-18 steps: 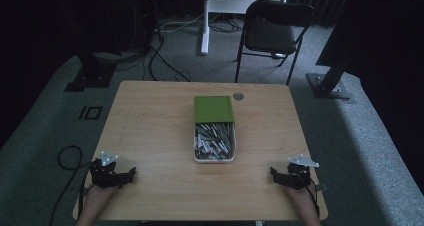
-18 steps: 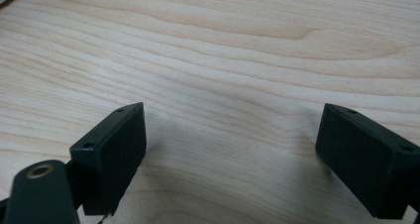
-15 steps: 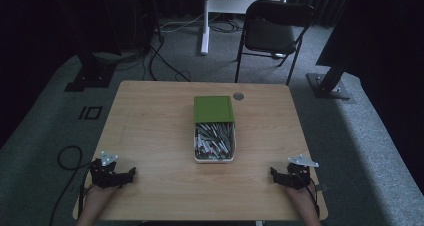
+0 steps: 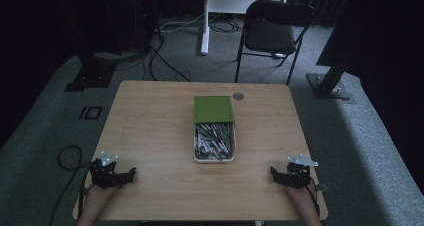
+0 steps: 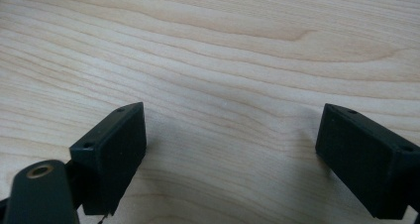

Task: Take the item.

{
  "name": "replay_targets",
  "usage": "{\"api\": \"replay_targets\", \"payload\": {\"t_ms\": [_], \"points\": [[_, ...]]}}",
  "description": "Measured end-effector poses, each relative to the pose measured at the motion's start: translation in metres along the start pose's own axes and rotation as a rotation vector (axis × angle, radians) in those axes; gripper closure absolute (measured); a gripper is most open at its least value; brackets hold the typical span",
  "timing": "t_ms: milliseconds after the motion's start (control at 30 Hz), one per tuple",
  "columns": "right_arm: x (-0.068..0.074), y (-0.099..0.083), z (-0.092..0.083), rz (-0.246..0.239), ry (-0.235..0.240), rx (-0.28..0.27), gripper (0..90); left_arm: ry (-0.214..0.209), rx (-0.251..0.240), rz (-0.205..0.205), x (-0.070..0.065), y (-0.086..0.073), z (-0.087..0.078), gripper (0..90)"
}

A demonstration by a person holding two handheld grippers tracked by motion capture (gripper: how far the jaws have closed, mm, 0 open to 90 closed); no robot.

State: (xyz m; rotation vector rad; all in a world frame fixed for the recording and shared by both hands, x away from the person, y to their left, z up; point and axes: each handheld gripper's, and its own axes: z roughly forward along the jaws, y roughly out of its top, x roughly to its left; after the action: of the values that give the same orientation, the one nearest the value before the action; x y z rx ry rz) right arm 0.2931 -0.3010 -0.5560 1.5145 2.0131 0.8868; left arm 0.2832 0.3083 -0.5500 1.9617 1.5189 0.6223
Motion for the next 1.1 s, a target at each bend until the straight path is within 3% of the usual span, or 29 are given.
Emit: {"api": "replay_targets", "payload": {"t_ms": [300,467,867,1100], "points": [[0.000,0.006,0.001,-0.004,0.006,0.038,12.1,0.000,0.000,0.001,0.000,0.000,0.000,1.3],[-0.002,0.011,0.002,0.028,0.035,0.043,12.3,0.000,0.000,0.001,0.000,0.000,0.000,1.3],[0.006,0.040,-0.009,0.037,0.061,-0.036,13.6,0.000,0.000,0.000,0.000,0.000,0.000,1.3],[0.018,0.059,-0.021,0.002,0.091,-0.079,13.6,0.000,0.000,0.000,0.000,0.000,0.000,1.3]]}}
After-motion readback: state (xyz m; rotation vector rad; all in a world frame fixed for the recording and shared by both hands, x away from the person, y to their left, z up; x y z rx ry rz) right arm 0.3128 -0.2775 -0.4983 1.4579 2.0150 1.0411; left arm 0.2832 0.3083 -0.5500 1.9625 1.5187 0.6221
